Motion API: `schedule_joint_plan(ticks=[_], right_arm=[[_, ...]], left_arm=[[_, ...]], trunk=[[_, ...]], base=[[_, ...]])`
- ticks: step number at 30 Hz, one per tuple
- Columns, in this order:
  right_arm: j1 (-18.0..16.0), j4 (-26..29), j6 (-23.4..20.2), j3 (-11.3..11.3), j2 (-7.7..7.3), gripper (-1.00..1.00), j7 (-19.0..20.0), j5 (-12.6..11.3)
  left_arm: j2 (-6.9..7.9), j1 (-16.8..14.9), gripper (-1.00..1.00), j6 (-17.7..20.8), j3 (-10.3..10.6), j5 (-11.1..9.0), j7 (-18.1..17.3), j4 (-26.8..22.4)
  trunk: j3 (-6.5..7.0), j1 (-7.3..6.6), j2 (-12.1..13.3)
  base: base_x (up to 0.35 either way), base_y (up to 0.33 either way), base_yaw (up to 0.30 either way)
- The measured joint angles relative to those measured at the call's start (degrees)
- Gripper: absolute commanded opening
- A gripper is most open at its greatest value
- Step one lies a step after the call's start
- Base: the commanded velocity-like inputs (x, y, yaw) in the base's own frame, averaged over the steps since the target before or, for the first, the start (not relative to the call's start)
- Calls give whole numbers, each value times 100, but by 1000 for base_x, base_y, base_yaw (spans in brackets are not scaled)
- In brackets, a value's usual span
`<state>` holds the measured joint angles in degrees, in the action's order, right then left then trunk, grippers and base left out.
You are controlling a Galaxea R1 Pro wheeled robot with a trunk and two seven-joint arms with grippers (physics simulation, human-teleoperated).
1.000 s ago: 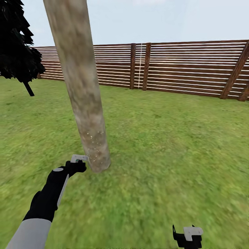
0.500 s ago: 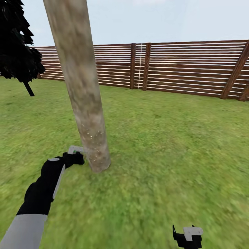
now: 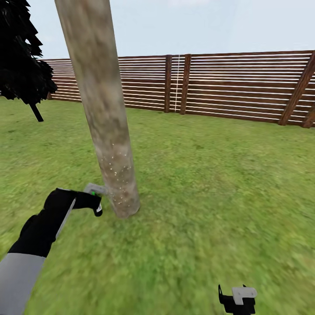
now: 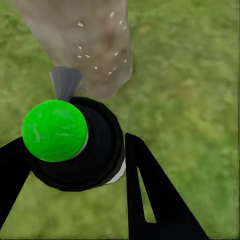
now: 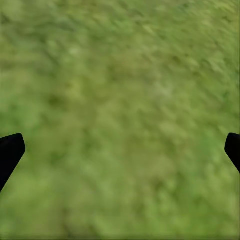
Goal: In the garden, pick up the pesticide atomizer on the floor and spray pesticide onto both trees until each tree trunk is fully covered.
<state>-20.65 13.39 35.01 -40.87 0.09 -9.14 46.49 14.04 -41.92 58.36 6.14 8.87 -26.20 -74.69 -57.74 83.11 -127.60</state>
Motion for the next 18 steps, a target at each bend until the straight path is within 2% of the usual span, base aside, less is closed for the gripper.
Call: schedule_joint_plan(ticks=[2,5,10,12,16,17,18], right_arm=[[0,-2,-2,0,0,100,0,0],[0,-3,3,0,0,100,0,0],[0,5,1,0,0,100,0,0],[0,5,-2,0,0,100,0,0],[0,0,-2,0,0,100,0,0],[0,-2,1,0,0,100,0,0],[0,-3,3,0,0,100,0,0]], left_arm=[[23,44,-100,-44,48,16,-124,219],[14,87,-100,-51,226,18,-160,282],[24,88,-100,-20,271,56,-164,292],[107,101,-100,-34,252,79,-159,353],[466,106,-100,-79,257,88,-156,917],[467,107,-100,-86,270,54,-152,1088],[381,107,-100,-81,277,-5,-151,1166]], trunk=[[0,0,0],[0,0,0],[0,0,0],[0,0,0],[0,0,0],[0,0,0],[0,0,0]], base=[[0,0,0],[159,38,0],[243,84,0],[23,7,0],[3,1,0],[0,0,0],[0,0,0]])
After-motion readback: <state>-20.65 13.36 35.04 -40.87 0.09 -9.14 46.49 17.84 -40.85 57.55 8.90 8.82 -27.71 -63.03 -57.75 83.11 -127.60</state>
